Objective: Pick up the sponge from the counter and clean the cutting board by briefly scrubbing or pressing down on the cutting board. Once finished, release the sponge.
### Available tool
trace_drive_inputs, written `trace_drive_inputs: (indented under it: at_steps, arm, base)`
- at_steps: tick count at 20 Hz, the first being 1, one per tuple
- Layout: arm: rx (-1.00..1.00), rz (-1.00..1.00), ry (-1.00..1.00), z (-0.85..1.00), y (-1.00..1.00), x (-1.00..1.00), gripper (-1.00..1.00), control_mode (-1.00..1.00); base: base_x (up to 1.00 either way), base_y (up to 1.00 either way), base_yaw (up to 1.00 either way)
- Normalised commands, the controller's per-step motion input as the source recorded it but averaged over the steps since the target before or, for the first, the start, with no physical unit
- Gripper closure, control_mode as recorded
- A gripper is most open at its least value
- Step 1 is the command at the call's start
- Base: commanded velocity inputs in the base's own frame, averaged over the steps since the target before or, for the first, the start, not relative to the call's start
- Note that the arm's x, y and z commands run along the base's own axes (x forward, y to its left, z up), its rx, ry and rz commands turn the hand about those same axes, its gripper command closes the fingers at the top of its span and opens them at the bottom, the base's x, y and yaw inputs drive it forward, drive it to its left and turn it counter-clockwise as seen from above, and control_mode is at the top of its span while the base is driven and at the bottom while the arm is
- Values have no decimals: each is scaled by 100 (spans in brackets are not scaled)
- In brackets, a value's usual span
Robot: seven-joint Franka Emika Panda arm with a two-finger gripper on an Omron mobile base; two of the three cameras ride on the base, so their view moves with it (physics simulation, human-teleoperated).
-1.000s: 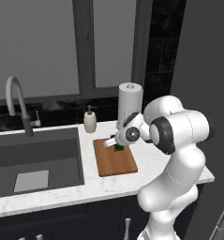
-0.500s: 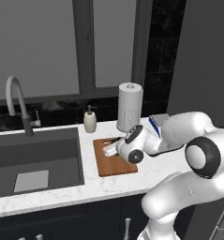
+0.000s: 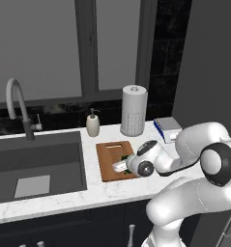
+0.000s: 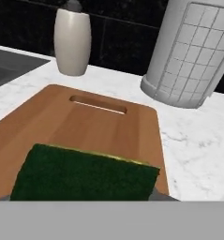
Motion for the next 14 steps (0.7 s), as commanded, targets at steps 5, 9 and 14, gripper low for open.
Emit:
trace_drive_inputs:
  at_steps: [5,9,14]
  arm:
    - [17,0,-5,-100,-15,18,100,-100]
    - [28,0,-51,-100,-5,0,100,-100]
    - [27,0,-72,-100,-1,4,100,-100]
  base:
    - [0,0,0]
    - [0,0,0]
    - [0,0,0]
